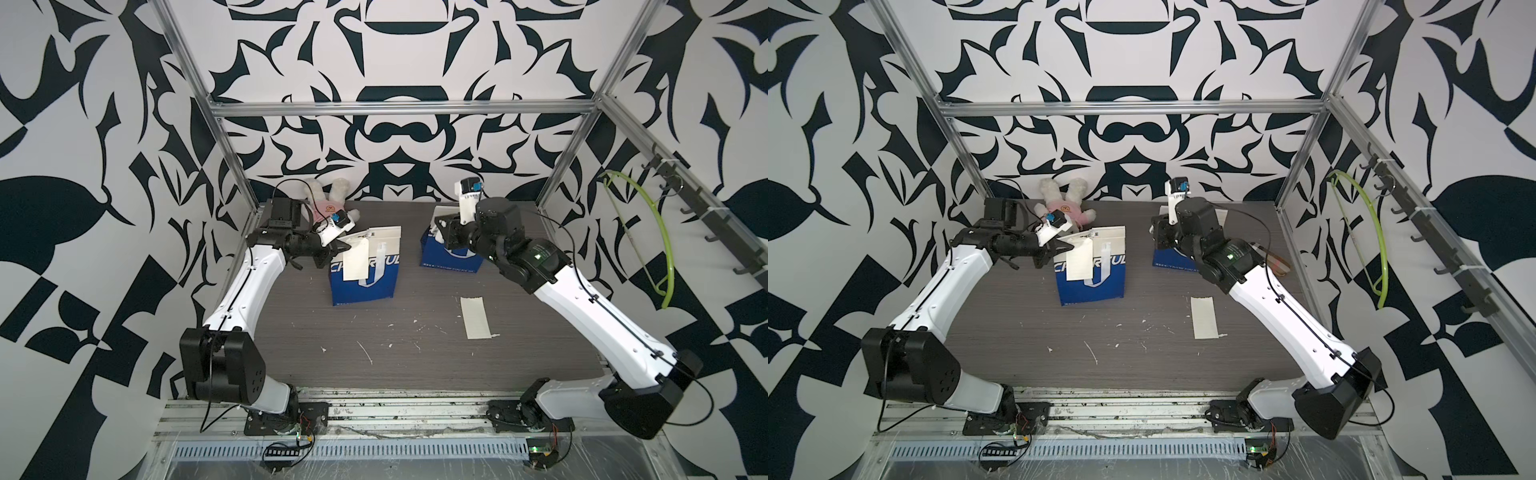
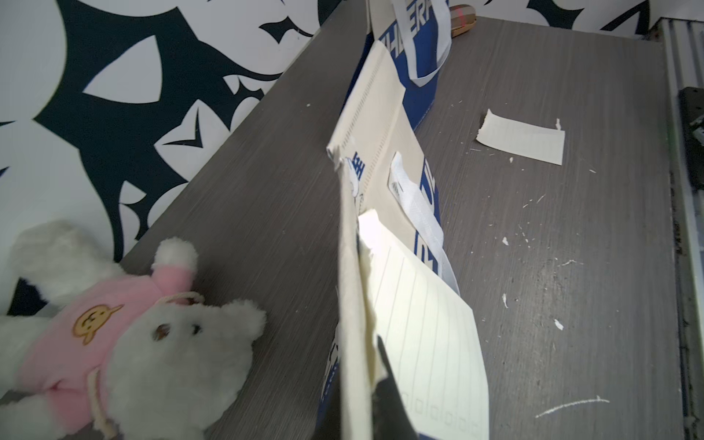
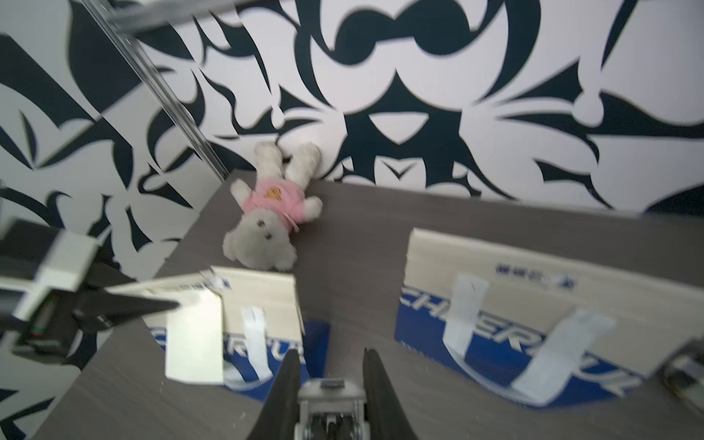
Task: Staple the receipts to the bags
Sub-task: Place the takeout bag at the center of the board.
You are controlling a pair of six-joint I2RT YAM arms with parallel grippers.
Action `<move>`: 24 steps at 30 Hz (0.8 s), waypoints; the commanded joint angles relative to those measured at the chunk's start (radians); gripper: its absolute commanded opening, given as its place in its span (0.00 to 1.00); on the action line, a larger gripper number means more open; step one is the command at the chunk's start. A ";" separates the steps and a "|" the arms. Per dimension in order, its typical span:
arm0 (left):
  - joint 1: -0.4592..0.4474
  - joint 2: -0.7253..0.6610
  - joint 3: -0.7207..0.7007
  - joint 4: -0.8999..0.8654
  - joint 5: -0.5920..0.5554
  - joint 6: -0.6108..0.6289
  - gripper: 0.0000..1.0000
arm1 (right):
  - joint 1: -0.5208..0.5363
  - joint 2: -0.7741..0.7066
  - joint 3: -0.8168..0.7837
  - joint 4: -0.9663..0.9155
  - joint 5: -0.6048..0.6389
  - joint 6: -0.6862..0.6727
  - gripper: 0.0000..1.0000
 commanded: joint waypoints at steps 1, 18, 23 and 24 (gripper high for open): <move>0.012 -0.009 -0.058 -0.023 -0.046 0.014 0.02 | 0.004 -0.007 -0.122 -0.177 -0.083 0.103 0.00; 0.012 -0.121 -0.125 0.096 -0.048 -0.061 1.00 | 0.004 0.255 -0.389 -0.167 -0.235 0.258 0.00; 0.019 -0.192 -0.127 0.168 -0.039 -0.132 1.00 | 0.004 0.340 -0.372 -0.161 -0.261 0.252 0.00; 0.022 -0.235 -0.127 0.182 -0.044 -0.146 1.00 | 0.004 0.351 -0.369 -0.155 -0.268 0.254 0.01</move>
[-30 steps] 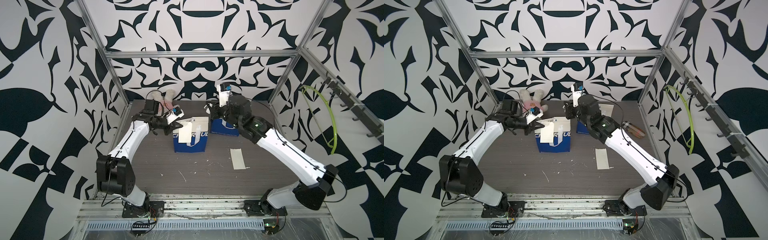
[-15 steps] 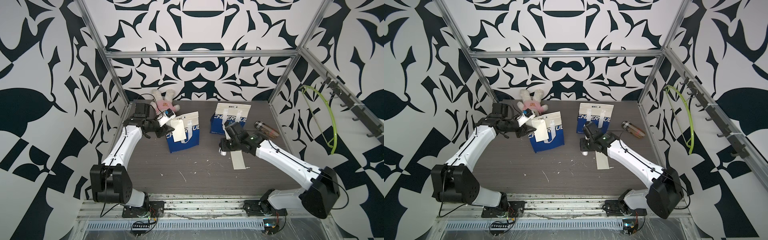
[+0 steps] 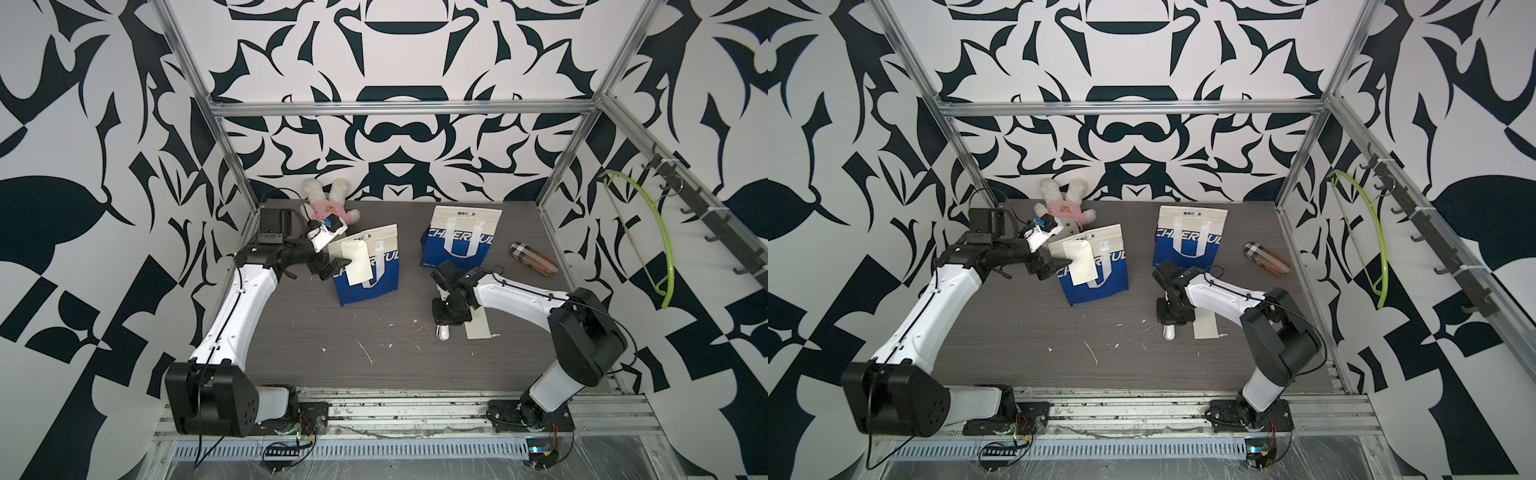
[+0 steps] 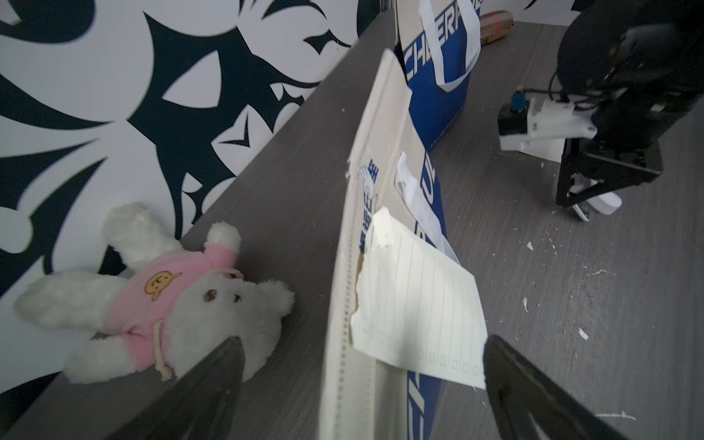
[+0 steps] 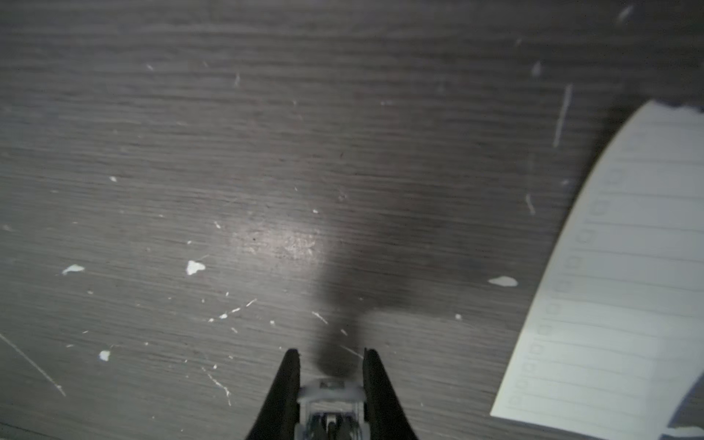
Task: Staple the receipts to the bags
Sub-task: Place the takeout bag at the center of the board, then pick up the takeout bag at the center of the board.
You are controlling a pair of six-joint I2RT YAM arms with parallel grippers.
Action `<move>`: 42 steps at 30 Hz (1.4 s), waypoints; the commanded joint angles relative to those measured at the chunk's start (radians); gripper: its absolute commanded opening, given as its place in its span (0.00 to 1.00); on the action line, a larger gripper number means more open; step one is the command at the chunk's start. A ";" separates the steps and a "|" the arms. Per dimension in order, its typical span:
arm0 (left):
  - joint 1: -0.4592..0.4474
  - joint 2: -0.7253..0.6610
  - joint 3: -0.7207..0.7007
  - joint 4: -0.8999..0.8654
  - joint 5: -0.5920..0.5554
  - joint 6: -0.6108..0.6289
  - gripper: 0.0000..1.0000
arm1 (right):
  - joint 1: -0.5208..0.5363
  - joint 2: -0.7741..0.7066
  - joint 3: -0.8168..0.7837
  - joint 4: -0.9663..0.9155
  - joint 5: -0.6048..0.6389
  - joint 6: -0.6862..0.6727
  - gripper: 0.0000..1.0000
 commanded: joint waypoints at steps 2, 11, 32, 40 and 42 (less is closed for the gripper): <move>0.008 -0.085 -0.005 0.095 -0.002 -0.083 1.00 | 0.003 0.022 0.059 0.012 -0.026 0.003 0.09; 0.008 -0.134 0.014 0.194 0.031 -0.176 1.00 | 0.003 0.003 0.106 0.016 -0.042 -0.036 0.56; -0.242 0.189 0.321 0.221 0.177 -0.226 1.00 | -0.496 -0.432 0.248 0.204 -0.085 -0.802 0.79; -0.364 0.428 0.517 0.258 0.149 -0.244 1.00 | -0.696 -0.313 0.240 0.382 -0.358 -0.955 0.77; -0.382 0.485 0.568 0.266 0.150 -0.243 1.00 | -0.737 -0.275 0.253 0.409 -0.458 -0.967 0.77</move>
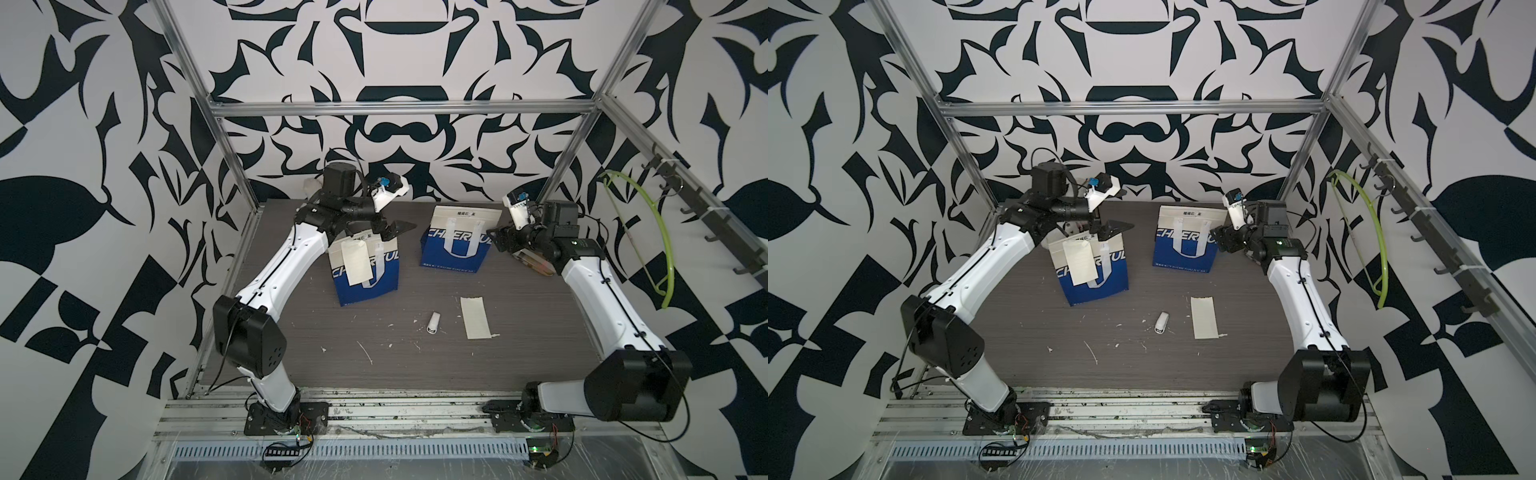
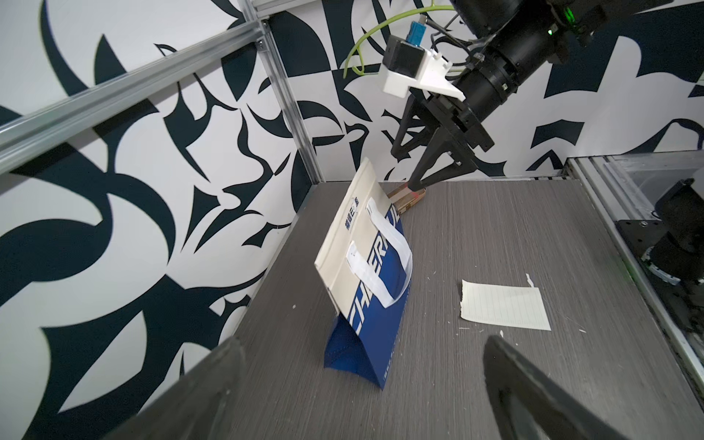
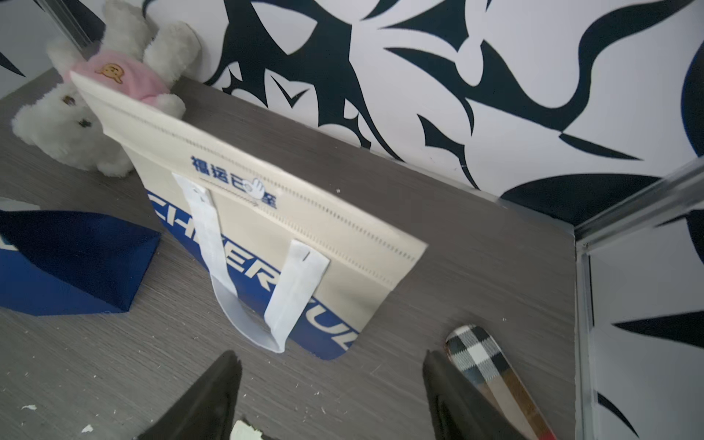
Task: Staple the receipts to the bags
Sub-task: Pick up the takeout bag at the center of the board.
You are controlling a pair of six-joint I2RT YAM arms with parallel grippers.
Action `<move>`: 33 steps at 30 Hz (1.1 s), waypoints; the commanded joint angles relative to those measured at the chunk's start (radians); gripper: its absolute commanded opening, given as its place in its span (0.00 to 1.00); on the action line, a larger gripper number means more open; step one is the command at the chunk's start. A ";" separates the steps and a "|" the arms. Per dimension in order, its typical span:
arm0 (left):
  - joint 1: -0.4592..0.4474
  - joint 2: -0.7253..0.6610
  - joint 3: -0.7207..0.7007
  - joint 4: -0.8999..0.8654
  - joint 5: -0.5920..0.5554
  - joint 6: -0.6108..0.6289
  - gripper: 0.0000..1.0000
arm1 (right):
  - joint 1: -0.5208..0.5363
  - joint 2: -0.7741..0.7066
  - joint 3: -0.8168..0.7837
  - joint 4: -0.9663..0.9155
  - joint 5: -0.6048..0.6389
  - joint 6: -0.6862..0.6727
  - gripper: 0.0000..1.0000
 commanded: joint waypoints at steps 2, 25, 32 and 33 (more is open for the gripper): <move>-0.032 0.110 0.108 0.020 0.005 -0.012 1.00 | -0.060 0.058 0.026 0.157 -0.272 -0.073 0.77; -0.072 0.489 0.411 0.030 -0.043 0.008 1.00 | -0.068 0.156 0.006 0.123 -0.657 -0.365 0.00; -0.064 0.492 0.429 0.031 -0.007 0.028 1.00 | -0.135 0.158 0.060 -0.095 -0.825 -0.549 0.00; -0.062 0.493 0.431 0.030 0.020 0.028 1.00 | -0.137 0.163 0.069 -0.143 -0.833 -0.596 0.00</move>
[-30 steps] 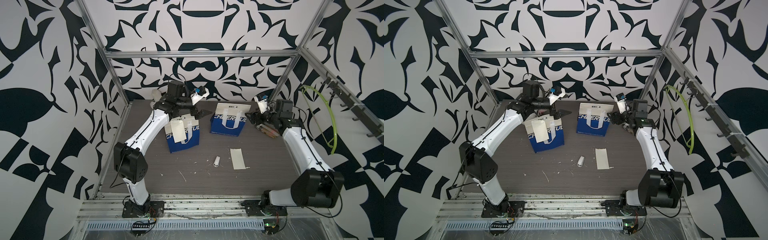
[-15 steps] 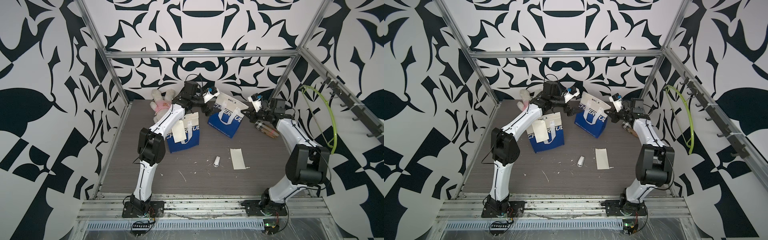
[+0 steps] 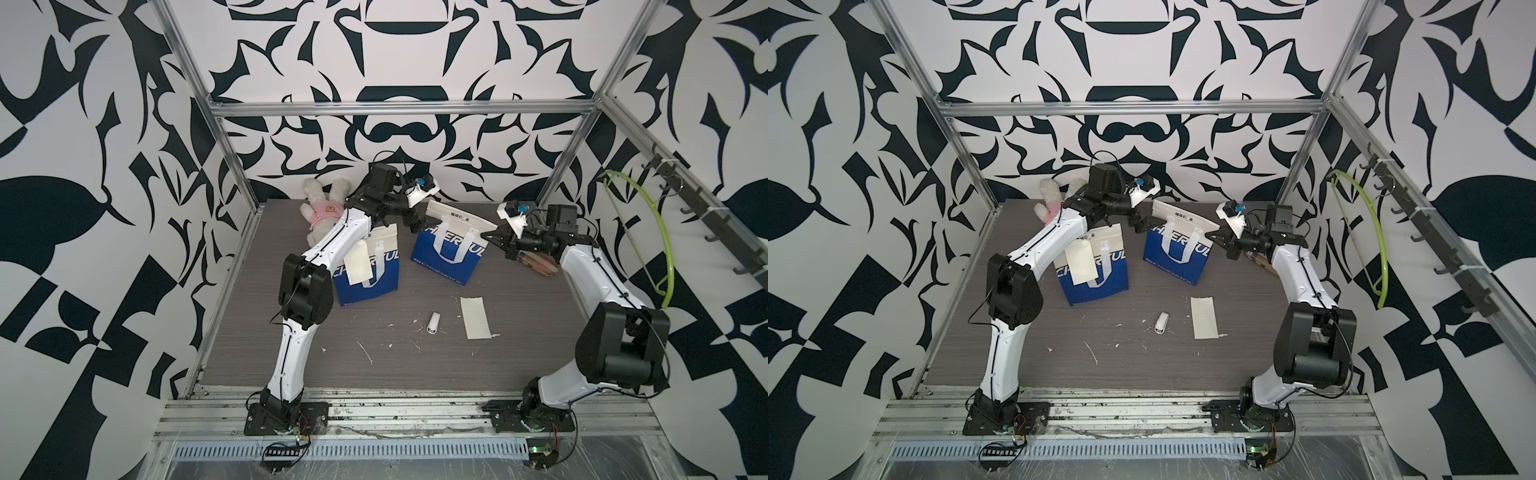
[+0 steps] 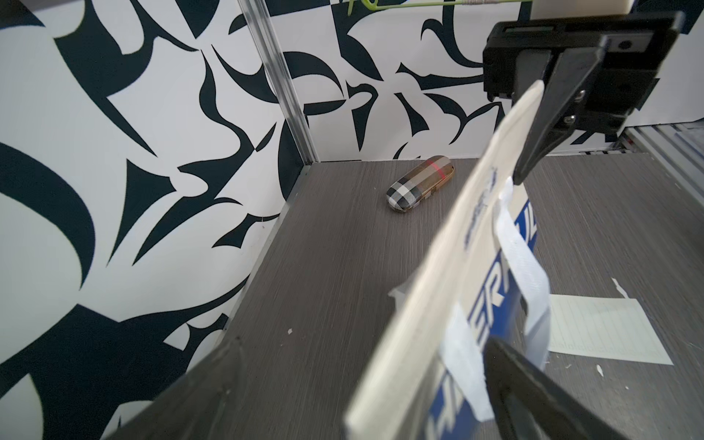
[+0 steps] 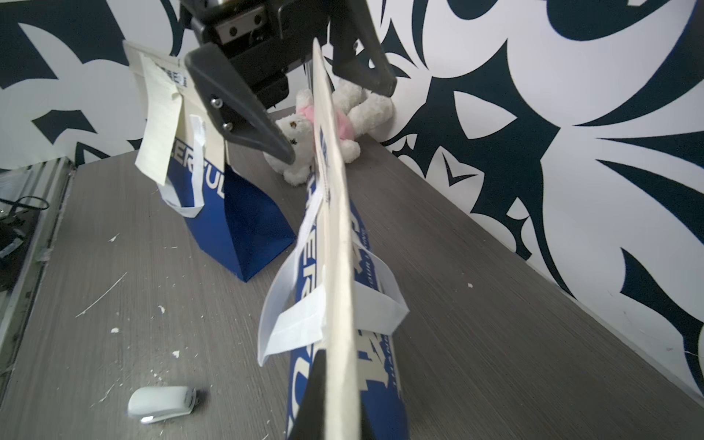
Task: Staple the receipts to the bags
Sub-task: Pick up the takeout bag at the center of the board, then pick up the receipt from the center of the board.
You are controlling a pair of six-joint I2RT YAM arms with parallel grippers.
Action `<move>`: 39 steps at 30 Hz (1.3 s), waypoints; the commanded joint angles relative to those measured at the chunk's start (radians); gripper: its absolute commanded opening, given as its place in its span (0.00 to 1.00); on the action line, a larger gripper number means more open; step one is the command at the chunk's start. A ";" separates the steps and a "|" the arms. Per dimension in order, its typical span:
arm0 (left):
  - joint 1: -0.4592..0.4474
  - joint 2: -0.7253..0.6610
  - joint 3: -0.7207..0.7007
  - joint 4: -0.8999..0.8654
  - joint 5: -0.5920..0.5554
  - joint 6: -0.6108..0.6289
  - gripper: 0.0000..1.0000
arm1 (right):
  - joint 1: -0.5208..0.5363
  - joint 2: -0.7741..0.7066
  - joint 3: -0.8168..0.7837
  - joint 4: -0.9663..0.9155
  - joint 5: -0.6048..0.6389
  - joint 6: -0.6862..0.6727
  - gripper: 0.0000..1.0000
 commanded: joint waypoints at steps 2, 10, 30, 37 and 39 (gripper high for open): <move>0.006 0.018 0.039 -0.022 0.130 0.025 1.00 | -0.020 -0.013 0.081 -0.162 -0.110 -0.176 0.00; 0.001 0.012 0.005 -0.130 0.276 0.043 0.67 | -0.019 -0.036 0.047 -0.127 -0.109 -0.191 0.00; -0.008 -0.045 -0.127 -0.065 0.148 -0.024 0.00 | -0.017 -0.187 -0.031 0.077 0.236 0.556 0.93; -0.015 -0.106 -0.270 0.119 0.014 -0.110 0.00 | 0.057 -0.383 -0.045 -0.294 0.602 0.840 0.91; -0.018 -0.126 -0.312 0.192 -0.024 -0.139 0.00 | 0.057 -0.423 -0.063 -0.375 0.657 0.924 0.87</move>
